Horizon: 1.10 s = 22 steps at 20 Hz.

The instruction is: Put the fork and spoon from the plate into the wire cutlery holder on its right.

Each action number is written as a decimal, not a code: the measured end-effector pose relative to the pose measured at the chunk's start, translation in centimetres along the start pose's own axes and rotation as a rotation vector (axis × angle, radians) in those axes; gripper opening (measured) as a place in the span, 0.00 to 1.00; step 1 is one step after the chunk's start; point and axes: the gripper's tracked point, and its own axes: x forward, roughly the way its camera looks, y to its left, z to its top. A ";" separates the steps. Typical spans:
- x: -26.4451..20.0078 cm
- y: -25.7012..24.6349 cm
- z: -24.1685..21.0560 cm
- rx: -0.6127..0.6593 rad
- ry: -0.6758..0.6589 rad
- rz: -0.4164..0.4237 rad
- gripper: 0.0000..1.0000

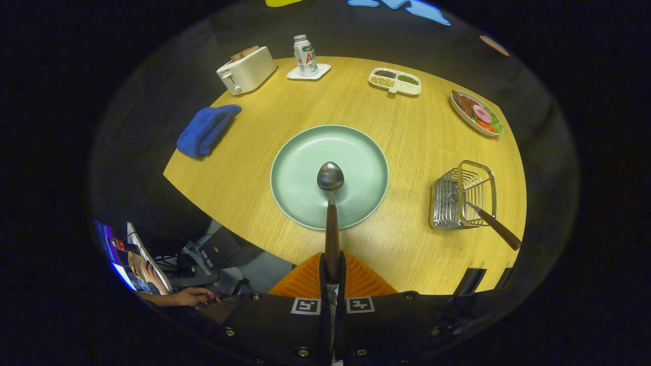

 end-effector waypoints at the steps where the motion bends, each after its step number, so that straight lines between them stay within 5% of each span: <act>1: -1.1 -0.6 0.1 0.008 0.000 0.005 0.04; 12: -10.8 -11.3 -0.9 0.043 0.012 -0.138 0.04; 22: -8.4 -15.0 -1.3 0.143 0.061 -0.200 0.04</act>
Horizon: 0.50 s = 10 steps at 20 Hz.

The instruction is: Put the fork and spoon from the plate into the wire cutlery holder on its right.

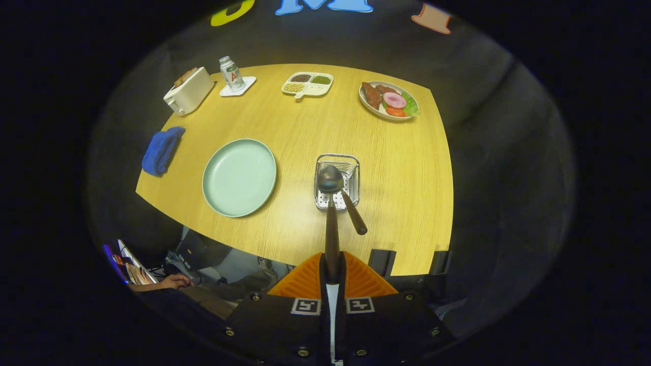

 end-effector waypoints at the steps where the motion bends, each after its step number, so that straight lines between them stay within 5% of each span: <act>1: 0.6 0.1 0.1 0.003 0.008 -0.002 0.04; 10: 5.1 0.4 1.3 0.003 0.085 -0.029 0.04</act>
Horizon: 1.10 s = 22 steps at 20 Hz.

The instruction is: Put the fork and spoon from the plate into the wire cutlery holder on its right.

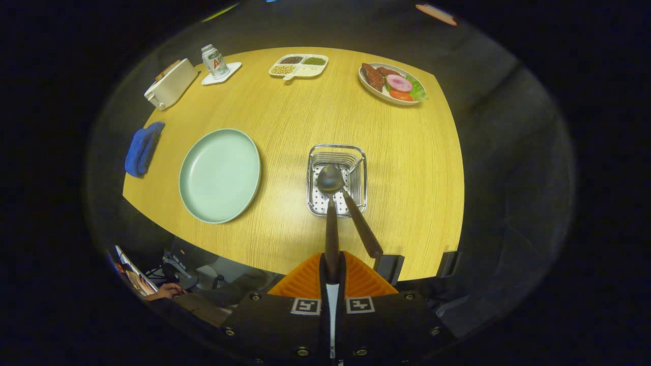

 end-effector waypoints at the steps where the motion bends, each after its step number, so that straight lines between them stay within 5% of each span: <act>1: 0.0 0.2 0.3 -0.001 -0.005 0.009 0.05; 6: -1.7 -1.2 2.1 0.001 -0.080 -0.048 0.16; 7: -2.7 -1.5 2.8 0.013 -0.124 -0.068 0.27; 10: -5.6 0.3 4.4 0.074 -0.323 -0.042 0.29; 13: -8.3 3.2 5.1 0.103 -0.531 -0.027 0.60; 22: -17.6 7.6 5.8 0.101 -0.981 -0.094 0.62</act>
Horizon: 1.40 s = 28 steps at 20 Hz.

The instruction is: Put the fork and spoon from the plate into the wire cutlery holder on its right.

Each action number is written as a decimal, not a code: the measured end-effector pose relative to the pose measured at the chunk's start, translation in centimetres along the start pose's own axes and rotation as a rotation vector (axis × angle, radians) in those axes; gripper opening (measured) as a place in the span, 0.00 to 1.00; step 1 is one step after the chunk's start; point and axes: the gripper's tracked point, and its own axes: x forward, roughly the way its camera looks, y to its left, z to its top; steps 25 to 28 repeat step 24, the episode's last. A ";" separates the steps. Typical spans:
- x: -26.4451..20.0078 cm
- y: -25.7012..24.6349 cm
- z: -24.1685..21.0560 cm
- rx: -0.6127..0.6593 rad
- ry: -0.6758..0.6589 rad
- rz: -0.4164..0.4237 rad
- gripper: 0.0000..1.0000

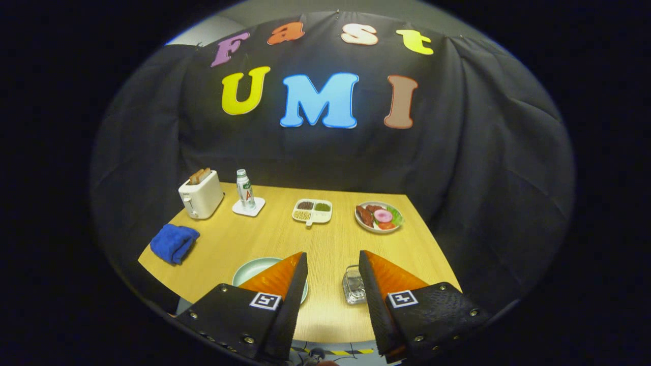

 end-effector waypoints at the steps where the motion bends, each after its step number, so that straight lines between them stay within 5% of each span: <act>1: -0.4 0.5 0.5 -0.008 -0.020 0.000 0.65; 4: -0.9 2.3 1.4 -0.001 -0.060 0.008 0.68; 7: -0.6 4.5 1.4 0.011 -0.109 0.032 0.96; 13: -1.2 7.0 3.0 -0.070 -0.260 -0.056 0.94; 28: -1.6 11.4 3.5 -0.067 -0.308 -0.044 0.94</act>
